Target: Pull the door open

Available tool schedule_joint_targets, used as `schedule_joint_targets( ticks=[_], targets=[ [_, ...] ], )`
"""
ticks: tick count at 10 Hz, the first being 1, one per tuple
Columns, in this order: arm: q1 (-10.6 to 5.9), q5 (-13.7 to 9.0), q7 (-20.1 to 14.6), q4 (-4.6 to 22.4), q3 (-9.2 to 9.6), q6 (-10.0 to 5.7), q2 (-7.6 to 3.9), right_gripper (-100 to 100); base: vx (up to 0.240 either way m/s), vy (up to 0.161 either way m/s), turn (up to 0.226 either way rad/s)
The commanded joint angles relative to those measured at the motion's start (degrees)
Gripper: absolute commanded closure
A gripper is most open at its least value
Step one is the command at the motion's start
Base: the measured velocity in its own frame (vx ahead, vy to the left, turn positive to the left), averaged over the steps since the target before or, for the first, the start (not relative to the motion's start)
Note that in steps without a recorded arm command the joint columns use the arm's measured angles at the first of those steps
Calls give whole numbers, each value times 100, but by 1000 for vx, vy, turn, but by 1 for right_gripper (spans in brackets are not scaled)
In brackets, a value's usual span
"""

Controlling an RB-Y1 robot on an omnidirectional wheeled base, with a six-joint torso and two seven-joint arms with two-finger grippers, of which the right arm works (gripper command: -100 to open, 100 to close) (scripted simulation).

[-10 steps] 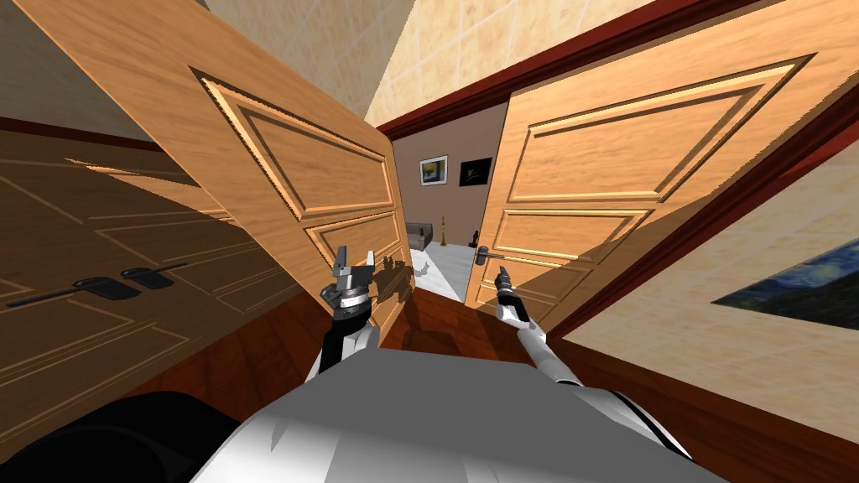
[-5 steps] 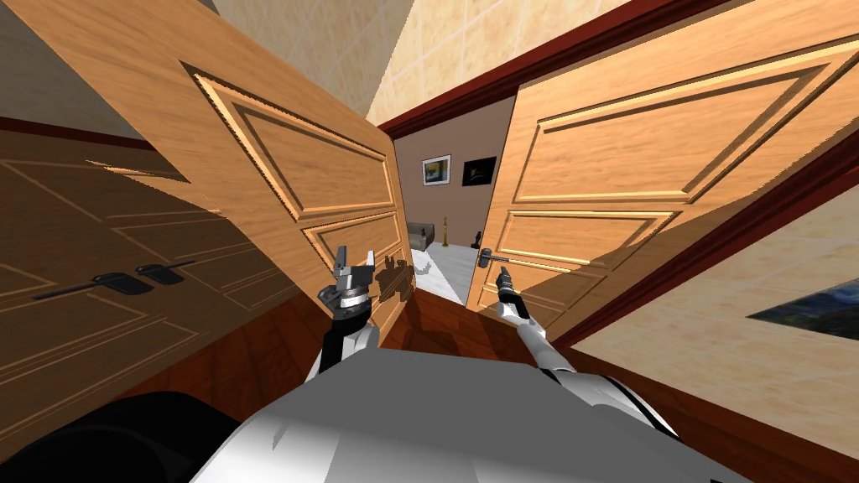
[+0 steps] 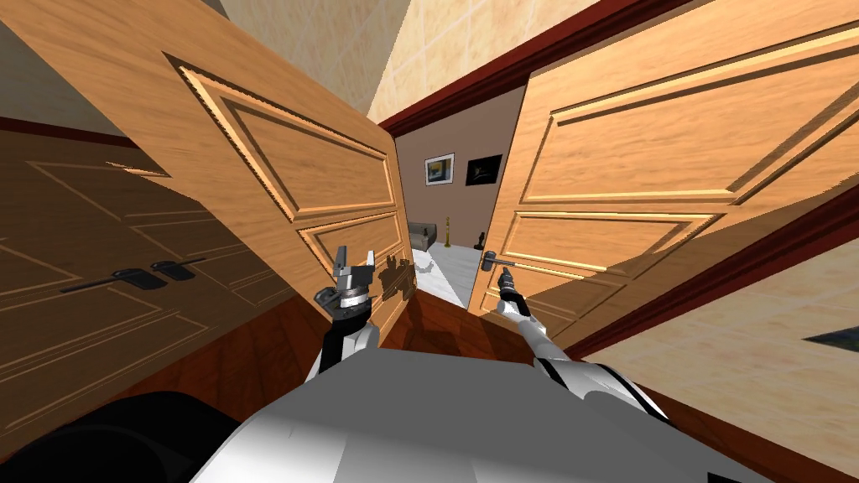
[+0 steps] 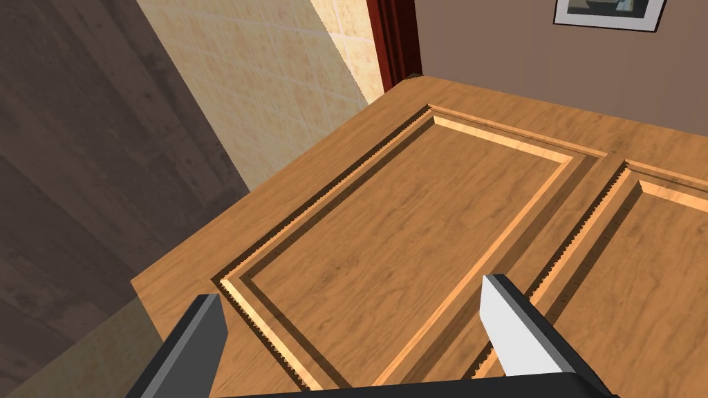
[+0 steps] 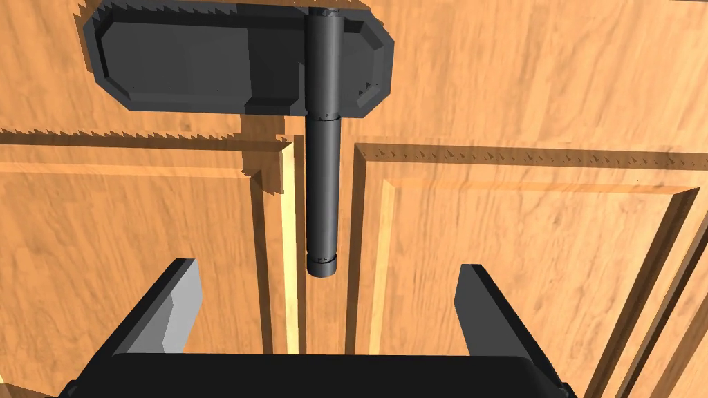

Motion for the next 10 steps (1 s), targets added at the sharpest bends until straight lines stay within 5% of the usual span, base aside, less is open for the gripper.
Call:
schedule_joint_targets(
  ticks=[1, 10],
  targets=[
    [0, 0, 0, 0, 0, 0, 0, -100, 34, -19, 16],
    [286, -71, -434, 129, -113, -94, -501, -100, 167, -50, 88]
  ],
)
